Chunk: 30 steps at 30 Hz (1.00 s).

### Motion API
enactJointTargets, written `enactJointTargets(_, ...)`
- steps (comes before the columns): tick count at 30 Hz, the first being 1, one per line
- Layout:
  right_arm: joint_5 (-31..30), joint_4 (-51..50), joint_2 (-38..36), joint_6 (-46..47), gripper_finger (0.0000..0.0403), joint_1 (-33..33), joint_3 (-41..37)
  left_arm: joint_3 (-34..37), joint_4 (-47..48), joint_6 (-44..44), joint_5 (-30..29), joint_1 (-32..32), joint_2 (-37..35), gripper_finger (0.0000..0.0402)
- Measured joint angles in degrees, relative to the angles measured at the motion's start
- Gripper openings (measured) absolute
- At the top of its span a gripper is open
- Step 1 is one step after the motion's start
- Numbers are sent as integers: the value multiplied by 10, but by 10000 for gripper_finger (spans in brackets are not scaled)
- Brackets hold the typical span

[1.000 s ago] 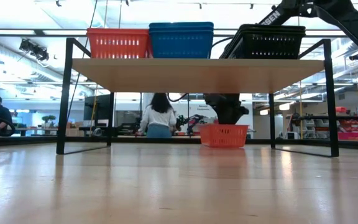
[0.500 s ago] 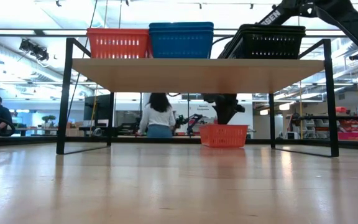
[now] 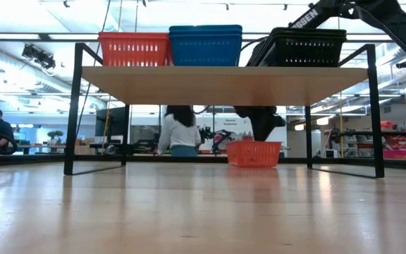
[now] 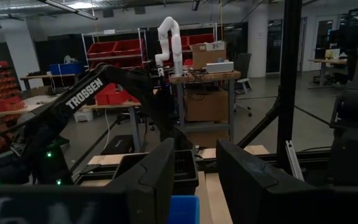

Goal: Stack baskets on shelf by color
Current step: Stack the orange bin on top of the orange bin on the shelf

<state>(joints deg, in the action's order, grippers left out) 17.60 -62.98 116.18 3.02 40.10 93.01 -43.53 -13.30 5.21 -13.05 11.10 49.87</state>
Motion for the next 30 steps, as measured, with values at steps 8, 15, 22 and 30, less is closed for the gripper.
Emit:
enactJointTargets(8, -9, -28, 0, 32, 208, 5, 10, 0, 0, 0, 0, 0, 0, 126)
enactJointTargets(15, -14, 60, 0, 65, 235, 6, -22, 0, 0, 0, 0, 0, 0, 126)
enactJointTargets(22, -12, 136, 1, 80, 221, 6, -87, 0, 0, 0, 0, 0, 0, 126)
enactJointTargets(30, -64, 173, 1, 76, 199, 9, -103, 0, 0, 0, 0, 0, 0, 126)
